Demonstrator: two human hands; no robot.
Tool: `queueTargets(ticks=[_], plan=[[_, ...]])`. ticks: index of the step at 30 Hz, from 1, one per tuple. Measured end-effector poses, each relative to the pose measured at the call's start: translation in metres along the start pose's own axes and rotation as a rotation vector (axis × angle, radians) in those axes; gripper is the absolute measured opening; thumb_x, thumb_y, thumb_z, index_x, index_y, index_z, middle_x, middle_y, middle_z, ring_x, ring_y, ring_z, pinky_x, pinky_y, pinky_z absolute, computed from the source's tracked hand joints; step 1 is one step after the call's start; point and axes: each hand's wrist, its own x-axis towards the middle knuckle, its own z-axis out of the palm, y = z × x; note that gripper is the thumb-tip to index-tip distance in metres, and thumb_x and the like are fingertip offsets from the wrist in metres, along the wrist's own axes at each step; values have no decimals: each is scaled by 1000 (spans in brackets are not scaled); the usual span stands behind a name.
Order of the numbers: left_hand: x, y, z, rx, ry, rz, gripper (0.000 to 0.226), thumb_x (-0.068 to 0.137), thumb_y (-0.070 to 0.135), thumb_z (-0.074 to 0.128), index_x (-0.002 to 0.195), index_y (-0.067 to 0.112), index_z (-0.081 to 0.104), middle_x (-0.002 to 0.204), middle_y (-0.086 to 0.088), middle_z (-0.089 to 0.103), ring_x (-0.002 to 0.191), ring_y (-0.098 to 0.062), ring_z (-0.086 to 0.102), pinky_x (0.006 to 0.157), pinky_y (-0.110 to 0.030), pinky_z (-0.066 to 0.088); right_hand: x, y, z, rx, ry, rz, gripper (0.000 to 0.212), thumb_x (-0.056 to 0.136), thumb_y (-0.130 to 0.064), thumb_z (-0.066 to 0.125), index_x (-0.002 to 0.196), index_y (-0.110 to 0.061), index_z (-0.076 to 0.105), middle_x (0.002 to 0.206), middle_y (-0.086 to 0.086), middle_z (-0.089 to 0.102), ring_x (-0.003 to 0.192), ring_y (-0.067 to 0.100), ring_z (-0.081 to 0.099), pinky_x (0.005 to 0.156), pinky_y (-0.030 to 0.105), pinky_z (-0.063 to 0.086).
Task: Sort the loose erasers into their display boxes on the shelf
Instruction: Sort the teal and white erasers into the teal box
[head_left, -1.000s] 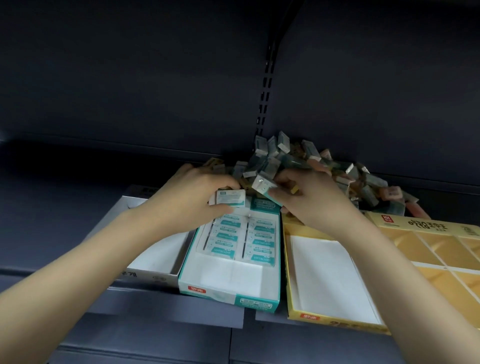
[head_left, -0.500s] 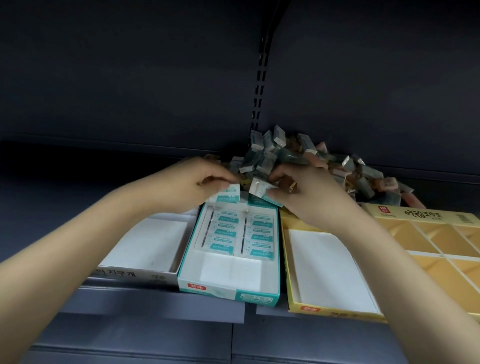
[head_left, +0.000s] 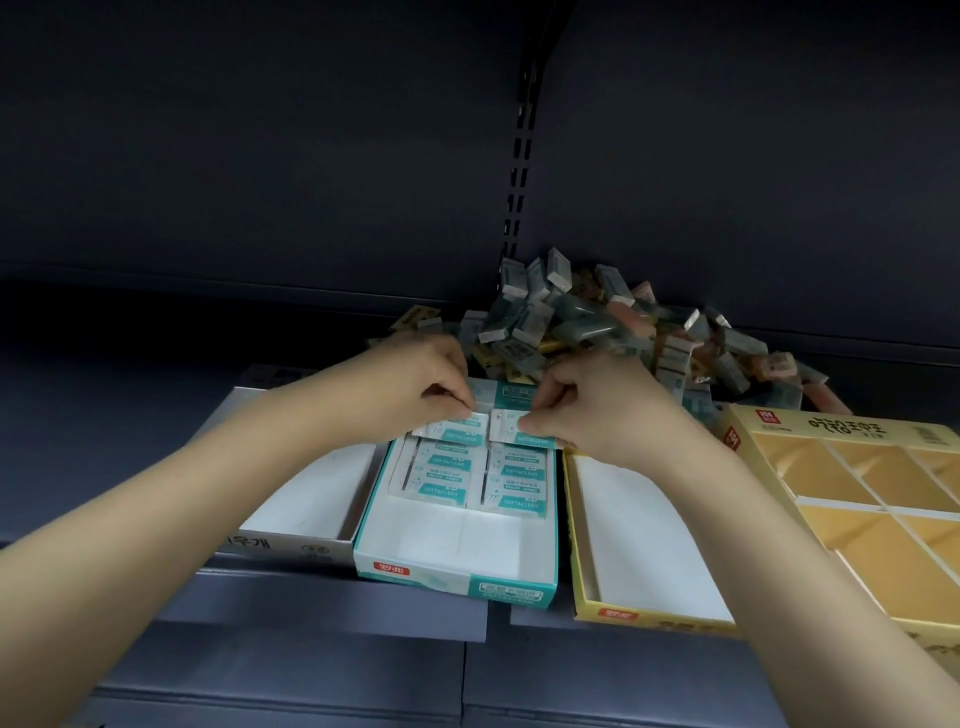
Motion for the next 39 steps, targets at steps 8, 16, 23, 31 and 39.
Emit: queueTargets(ticks=[8,16,23,31,39], plan=[[-2,-7,4,221,50,49,37,78,49,67,108,26,66,128,7,43,115,-11,40,94,-25,26,7,-5,3,-97,-19,29,7,81,-28,69,77,-24,65,86,-6,64,83,10,58,58,21,41],[2,-9,-6,383,-119,-41,75,73,55,68,137,39,34,136,14,44,122,-9,38,104,-29,27,10,-3,2,-71,-11,30,13,80,-19,71,74,-22,60,87,-5,64,81,10,59,64,21,46],[5,-16,-5,230,-118,-104,66,73,47,72,132,35,45,111,15,63,94,-5,58,86,-23,47,11,-5,6,-126,-69,-1,19,75,-19,75,82,-26,58,93,-5,61,89,13,59,77,27,51],[2,-9,-8,309,-107,-88,58,74,50,70,127,41,48,111,19,62,100,-8,54,96,-25,32,8,-11,4,-273,-86,-95,21,78,-17,73,82,-25,53,93,-5,58,90,15,57,76,27,49],[5,-5,-14,245,145,-83,89,66,83,27,142,38,25,143,11,39,128,-15,42,106,-40,31,9,2,8,-235,185,-334,18,93,-31,52,100,-16,59,96,2,65,85,23,60,71,37,51]])
